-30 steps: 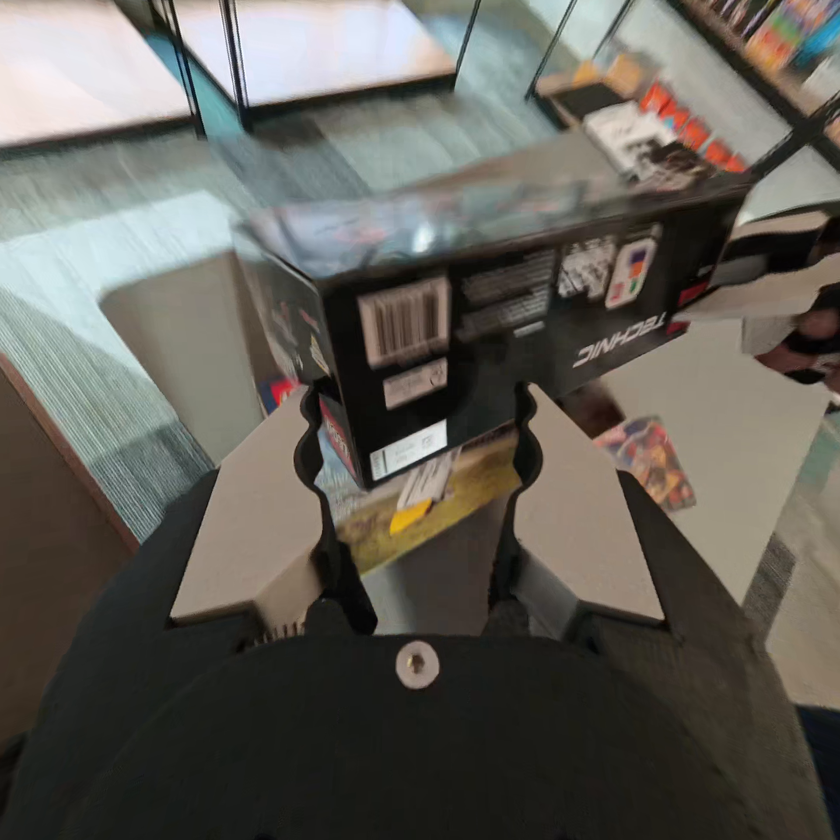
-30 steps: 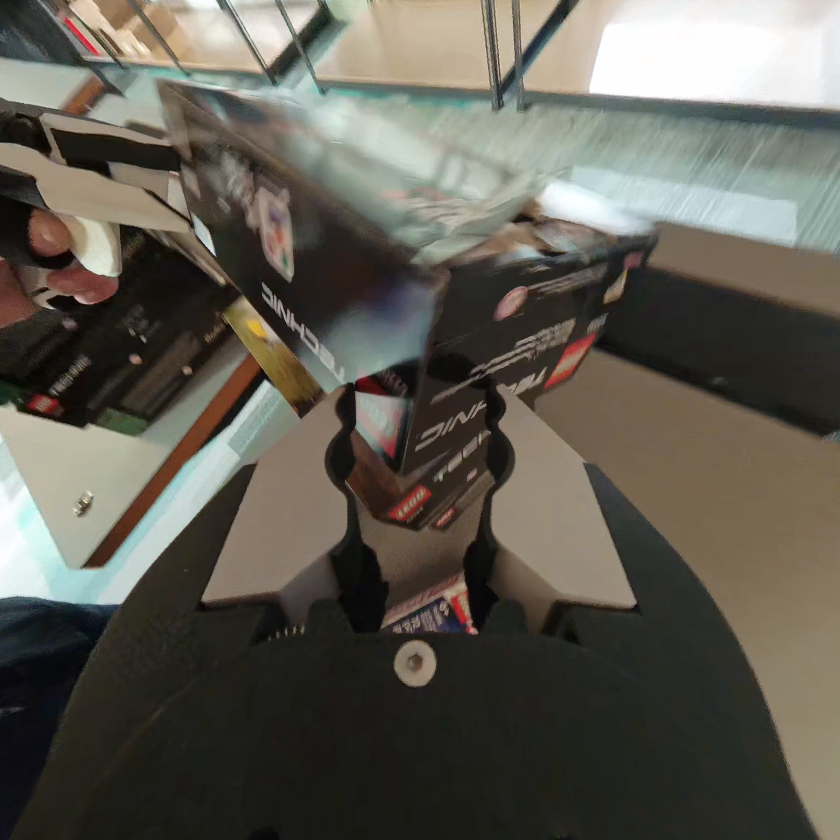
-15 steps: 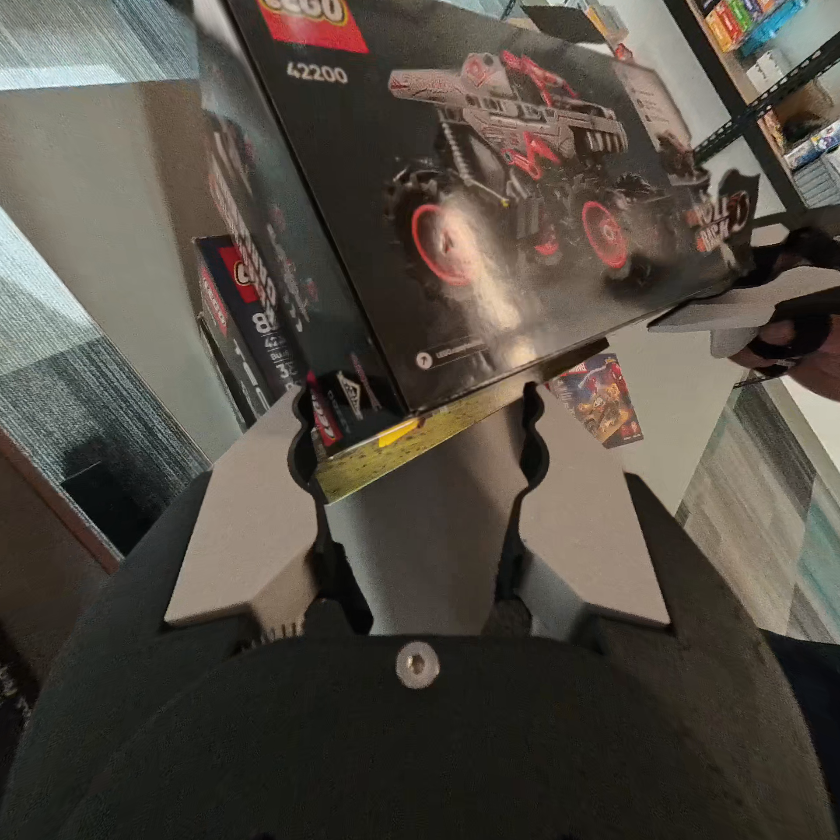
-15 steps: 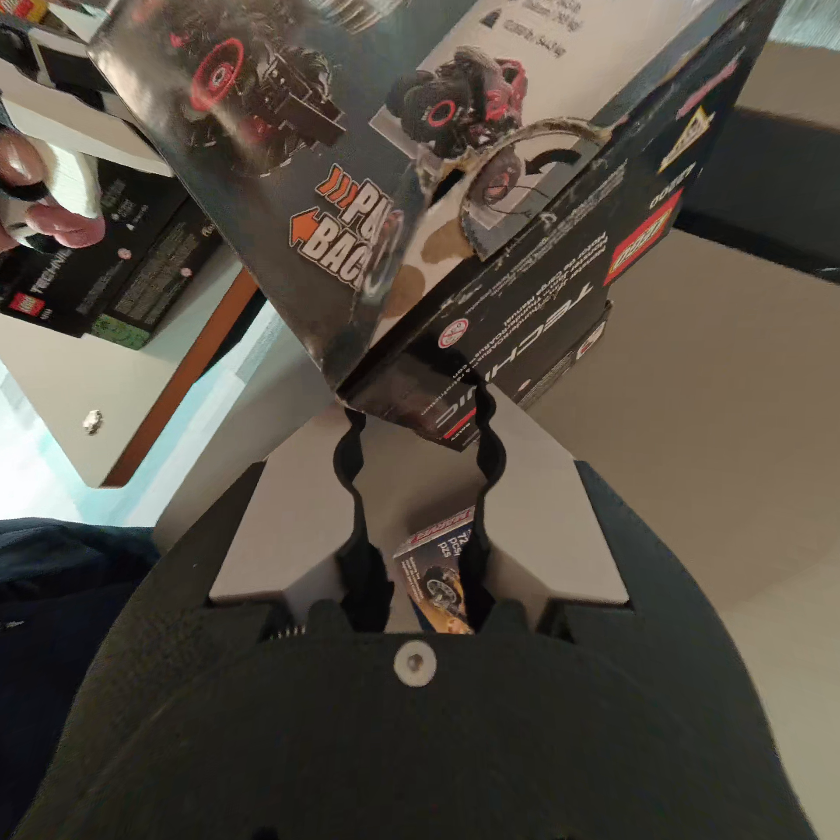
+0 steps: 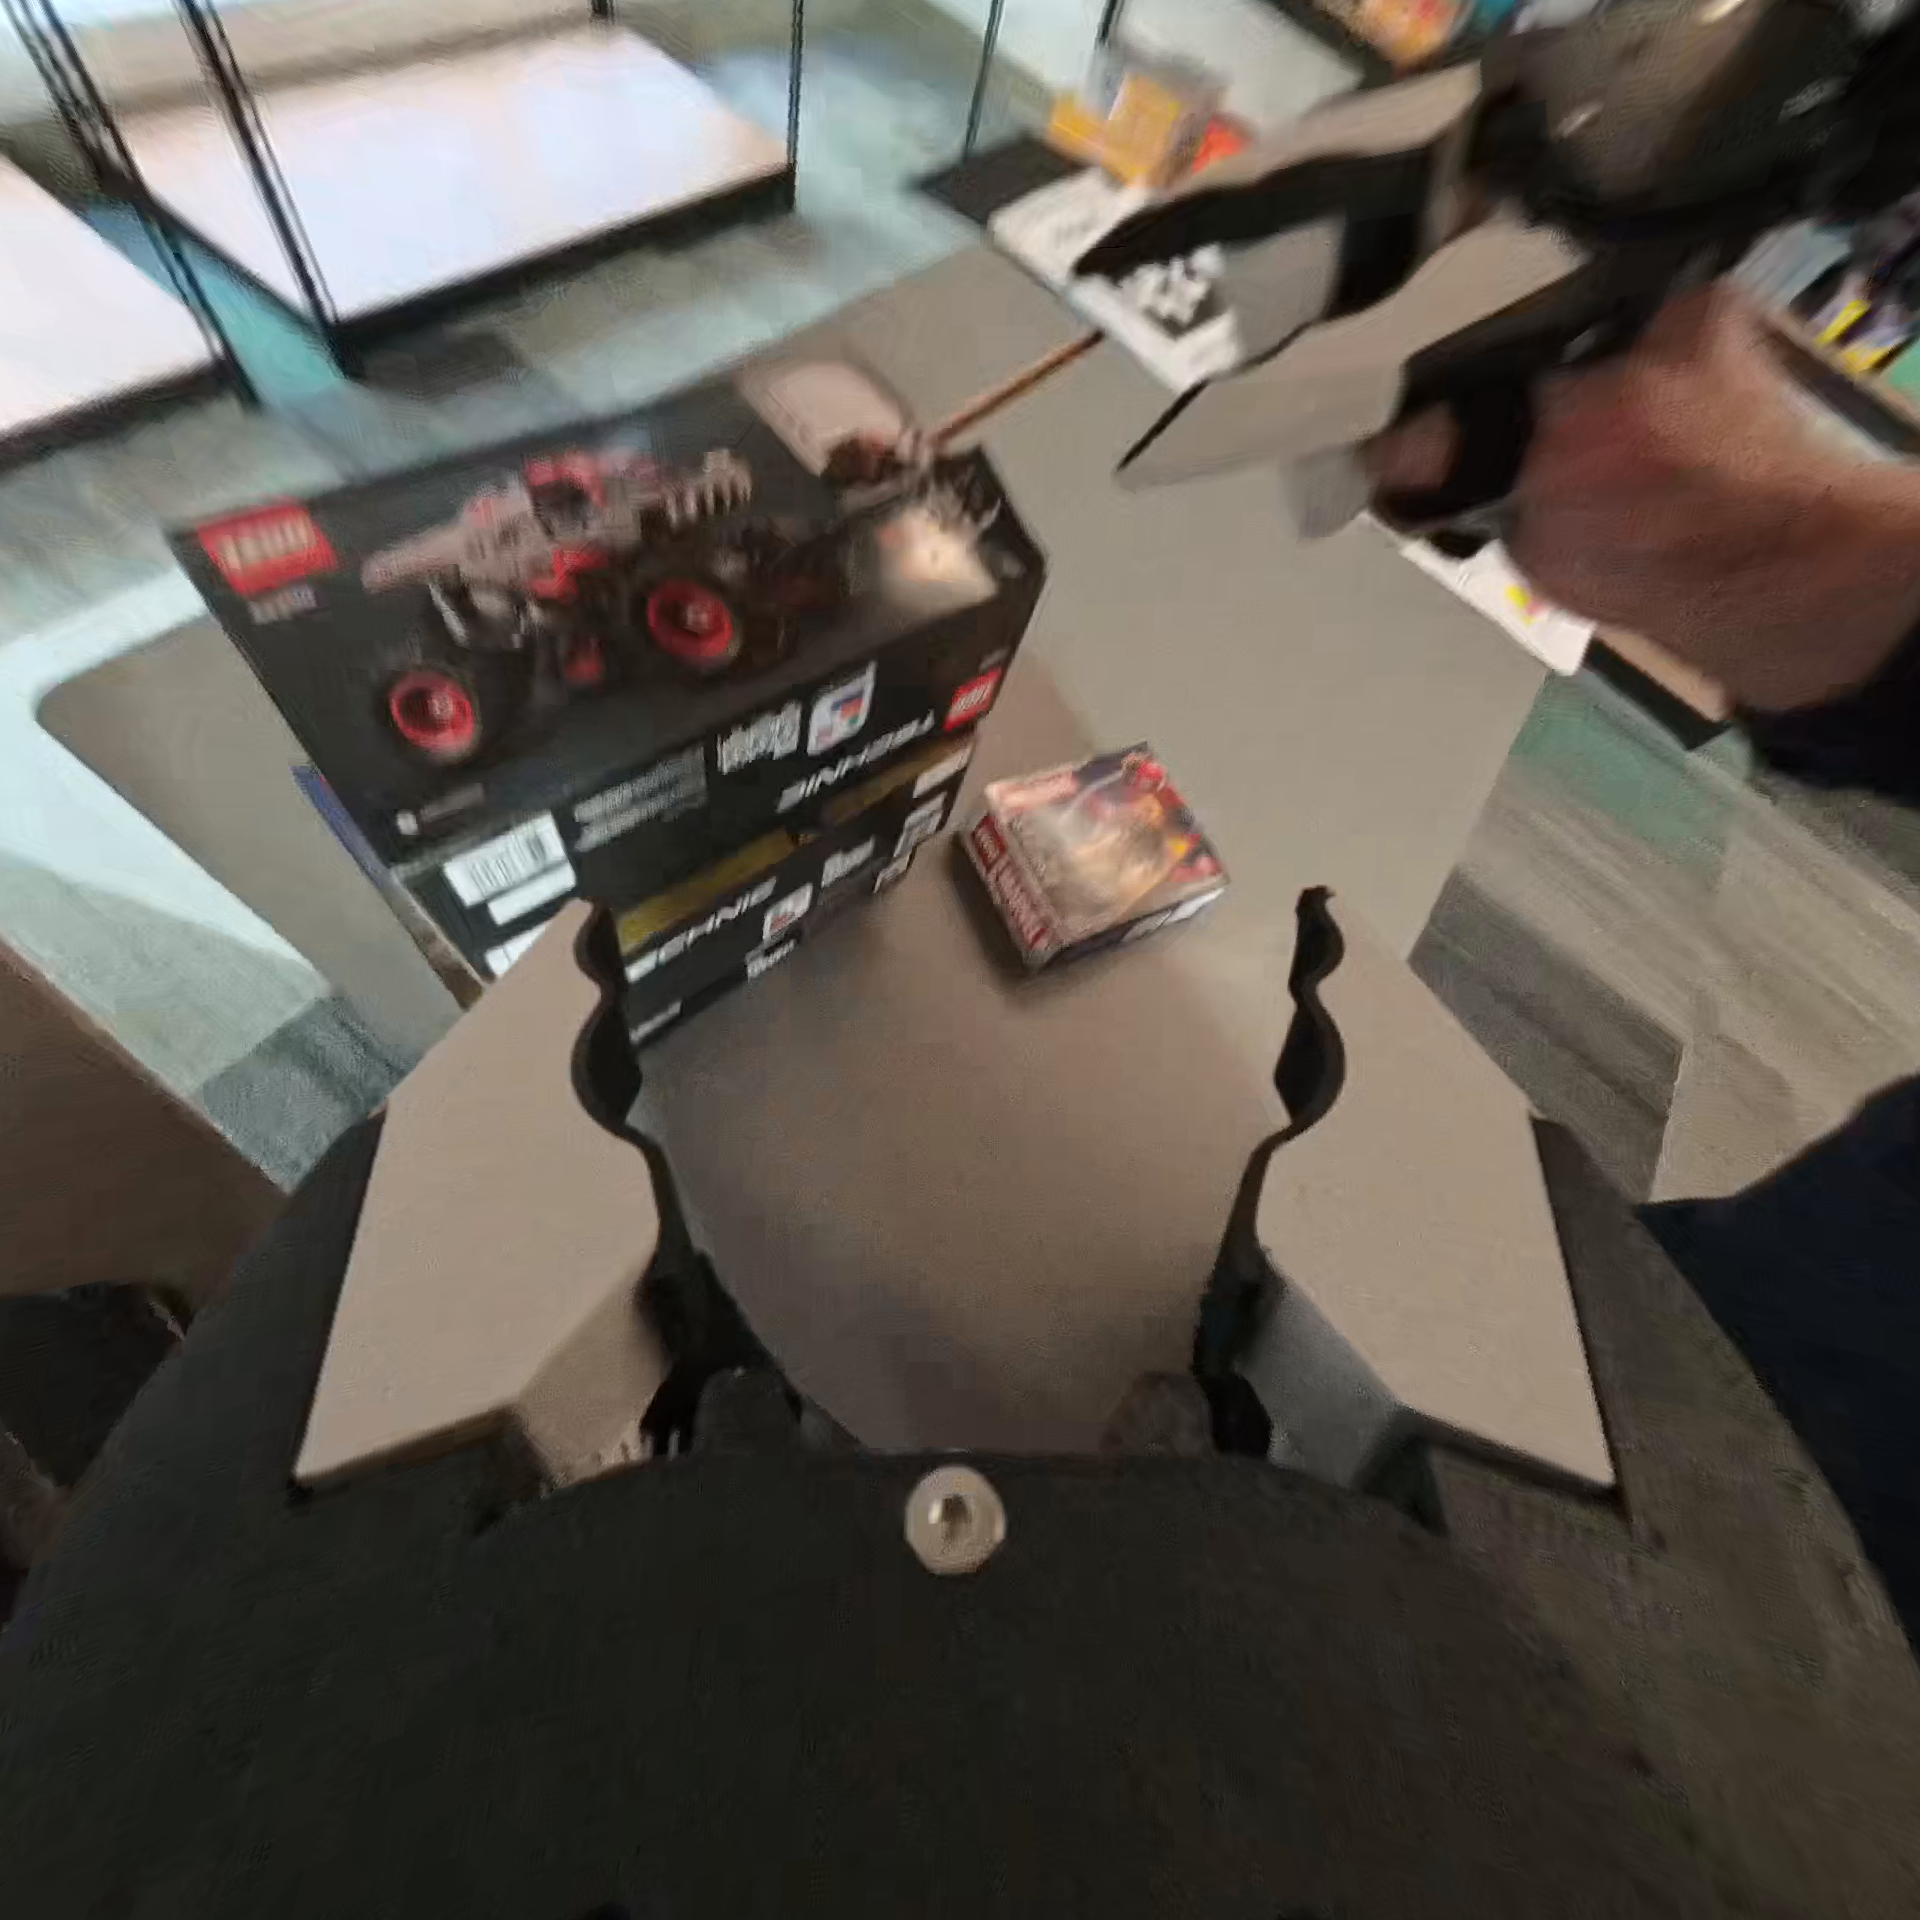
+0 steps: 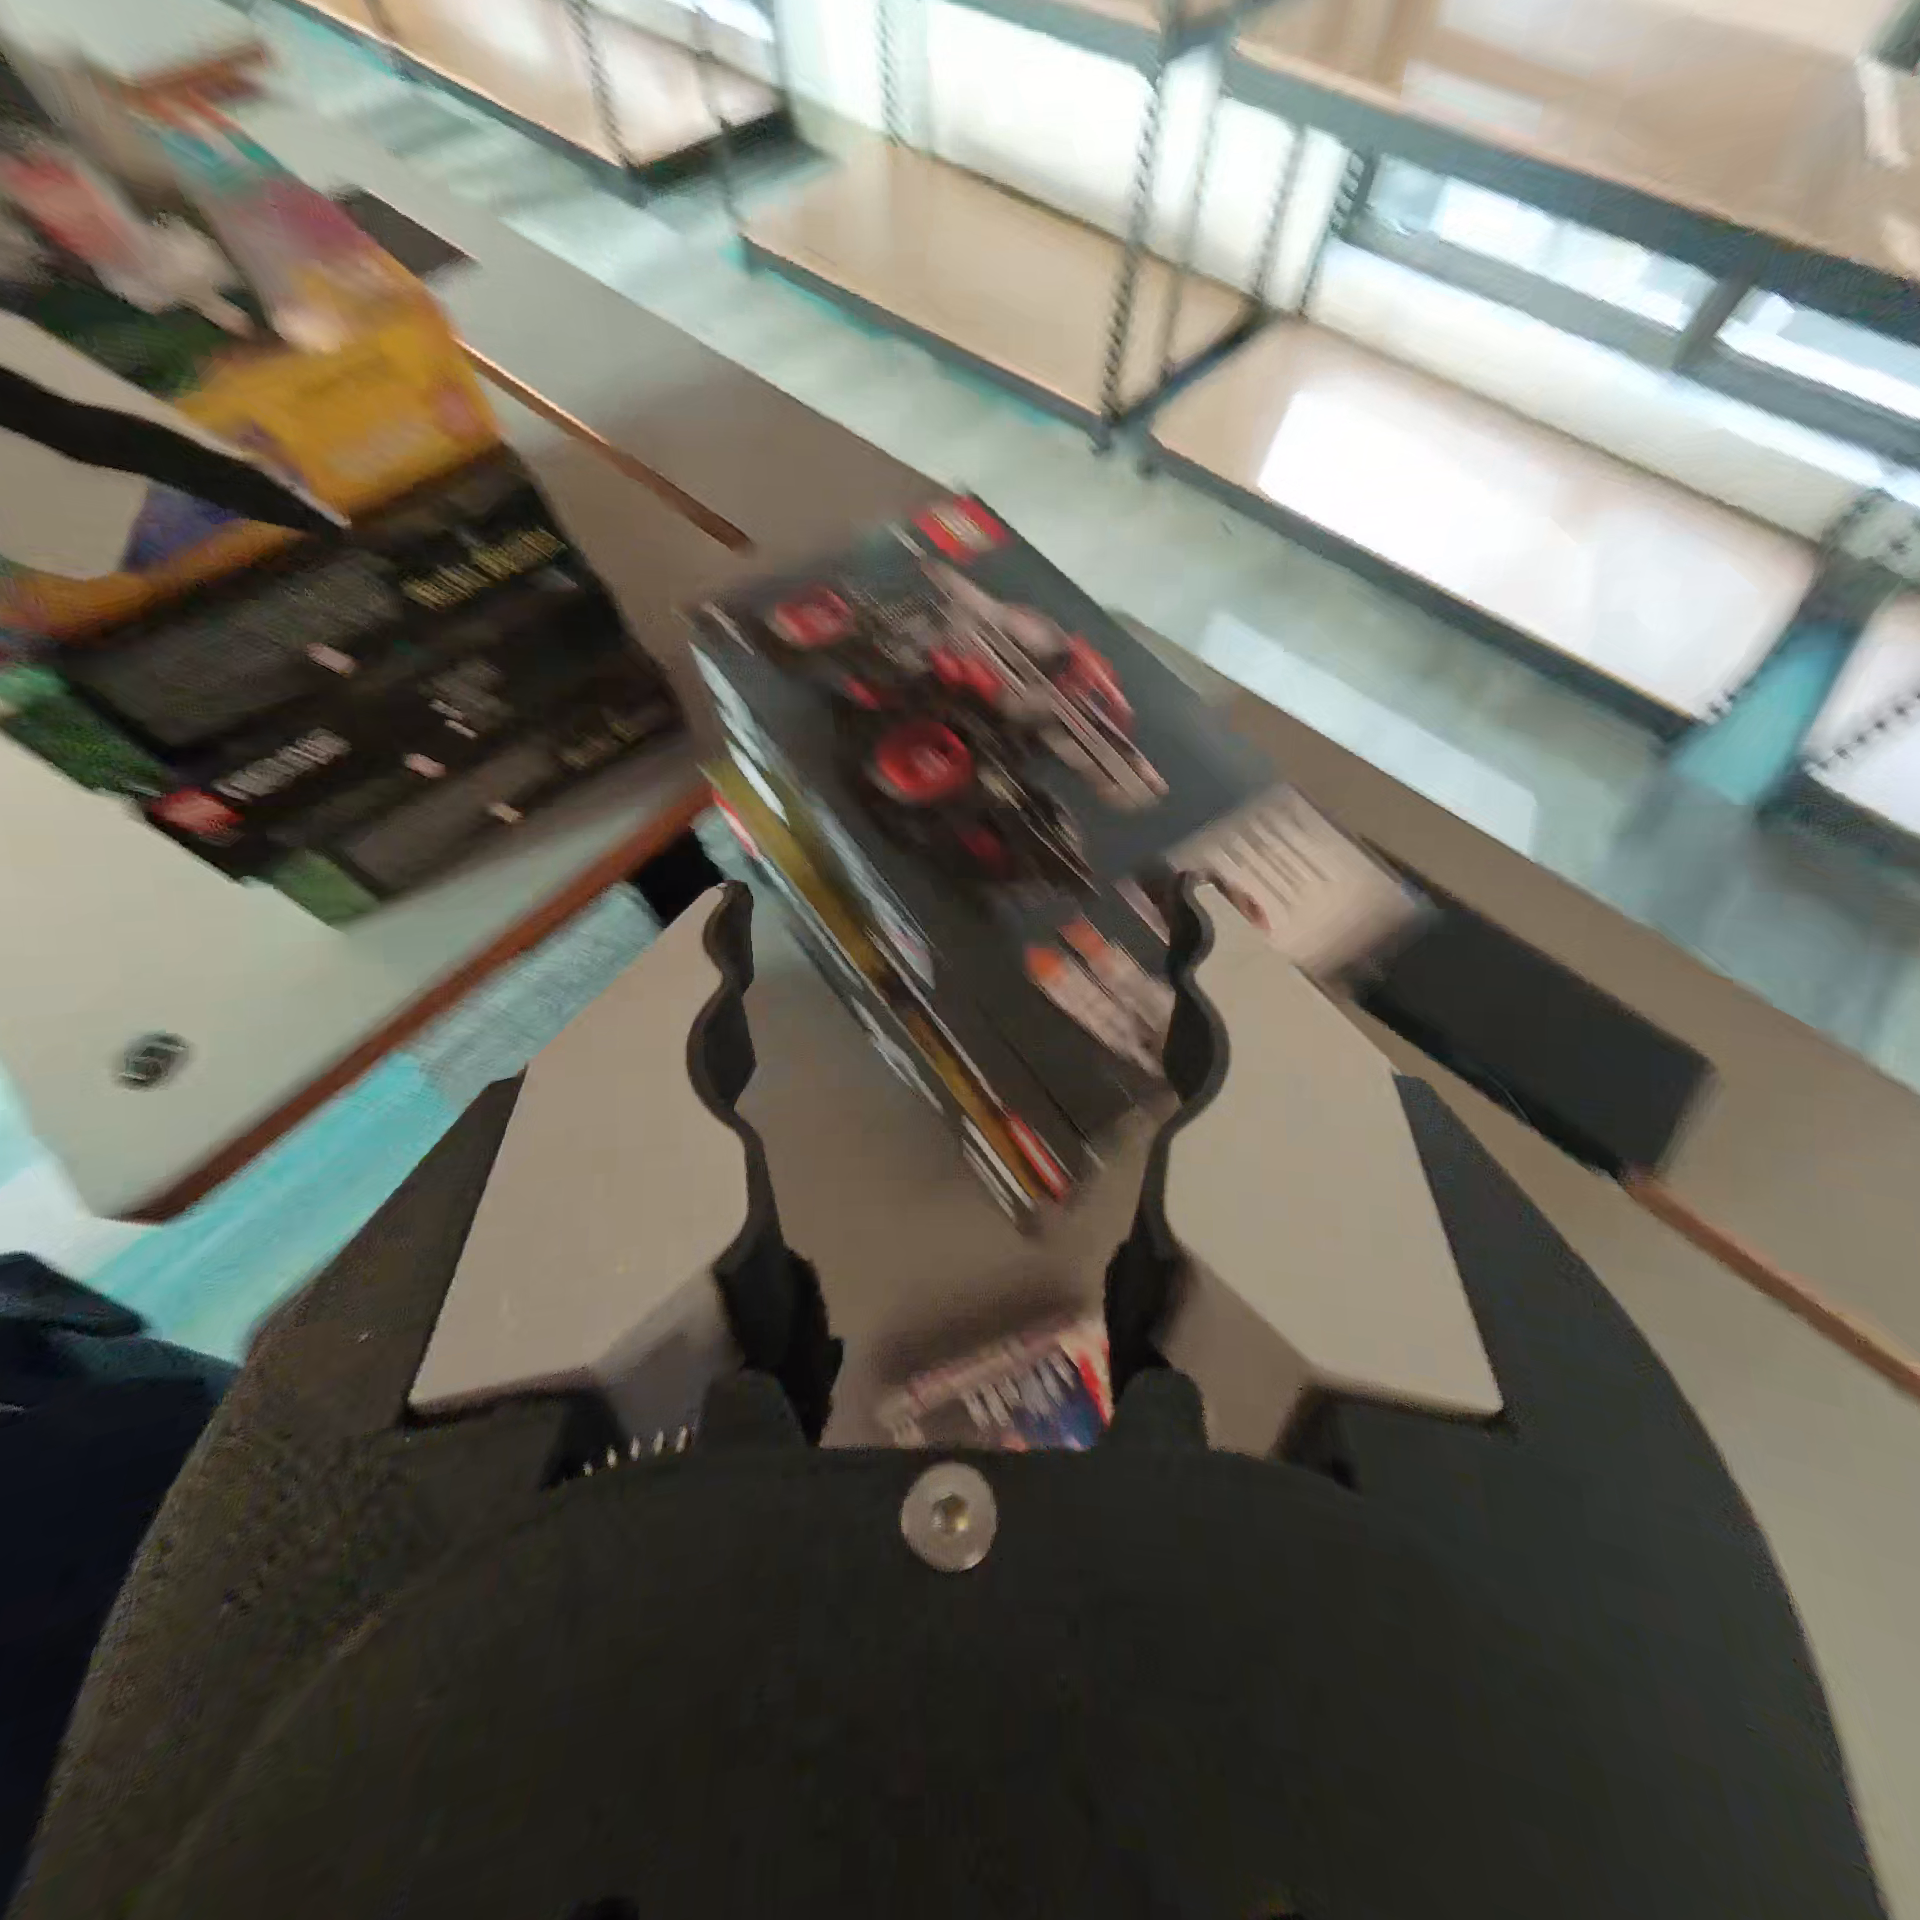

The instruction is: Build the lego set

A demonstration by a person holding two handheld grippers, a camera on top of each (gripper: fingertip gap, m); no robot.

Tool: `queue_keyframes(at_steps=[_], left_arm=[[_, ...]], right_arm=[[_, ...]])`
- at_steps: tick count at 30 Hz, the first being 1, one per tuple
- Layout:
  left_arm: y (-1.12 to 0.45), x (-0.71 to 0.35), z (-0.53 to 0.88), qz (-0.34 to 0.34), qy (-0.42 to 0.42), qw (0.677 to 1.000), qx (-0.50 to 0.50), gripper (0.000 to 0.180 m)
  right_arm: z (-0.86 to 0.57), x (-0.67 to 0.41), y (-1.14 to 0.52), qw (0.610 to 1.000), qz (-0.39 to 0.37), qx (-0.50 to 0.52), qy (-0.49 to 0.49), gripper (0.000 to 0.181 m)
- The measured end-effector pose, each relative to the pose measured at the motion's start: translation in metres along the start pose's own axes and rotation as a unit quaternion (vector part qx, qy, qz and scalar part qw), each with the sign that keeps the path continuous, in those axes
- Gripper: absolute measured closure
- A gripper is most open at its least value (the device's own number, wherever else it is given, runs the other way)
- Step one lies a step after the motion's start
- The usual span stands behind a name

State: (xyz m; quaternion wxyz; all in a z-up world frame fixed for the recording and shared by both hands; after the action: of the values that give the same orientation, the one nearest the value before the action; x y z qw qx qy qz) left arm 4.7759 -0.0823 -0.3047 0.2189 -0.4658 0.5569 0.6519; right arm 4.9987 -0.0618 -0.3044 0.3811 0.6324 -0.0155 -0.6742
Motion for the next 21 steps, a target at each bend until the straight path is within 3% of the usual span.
queue_keyframes(at_steps=[4, 6, 10, 13, 15, 18, 21], left_arm=[[0.099, -0.088, -0.007, -0.132, -0.024, 0.991, -0.002, 0.062], [0.16, -0.116, 0.005, -0.182, -0.045, 0.981, -0.05, 0.07], [0.277, -0.117, 0.054, -0.185, -0.033, 0.952, -0.24, 0.066], [0.348, -0.07, 0.089, -0.175, 0.07, 0.91, -0.37, 0.065], [0.372, -0.028, 0.102, -0.188, 0.175, 0.879, -0.403, 0.058], [0.368, 0.029, 0.112, -0.211, 0.299, 0.853, -0.373, 0.057], [0.349, 0.058, 0.123, -0.246, 0.37, 0.829, -0.338, 0.049]], right_arm=[[0.096, -0.048, -0.039, 0.985, -0.027, -0.17, -0.034, 0.097], [0.145, -0.068, -0.061, 0.966, -0.033, -0.252, -0.052, 0.096], [0.218, -0.118, -0.107, 0.9, -0.026, -0.414, -0.131, 0.086], [0.248, -0.161, -0.145, 0.878, -0.009, -0.461, -0.129, 0.084], [0.262, -0.189, -0.17, 0.855, 0.016, -0.499, -0.14, 0.085], [0.282, -0.214, -0.213, 0.828, 0.089, -0.539, -0.126, 0.086], [0.307, -0.216, -0.245, 0.766, 0.191, -0.597, -0.144, 0.08]])
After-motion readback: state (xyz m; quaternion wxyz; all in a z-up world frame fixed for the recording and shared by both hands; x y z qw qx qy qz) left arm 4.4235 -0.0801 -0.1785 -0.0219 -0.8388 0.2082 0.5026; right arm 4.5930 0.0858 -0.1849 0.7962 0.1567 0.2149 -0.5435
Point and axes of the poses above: each gripper's, where its closed fingertips meet, y back along the fingers, x out of its underside, z = x × y across the jaws, the point moved 6 cm from there along y, back along the fingers, and after that the axes turned 13 degrees about -y, right-handed, at the moved point
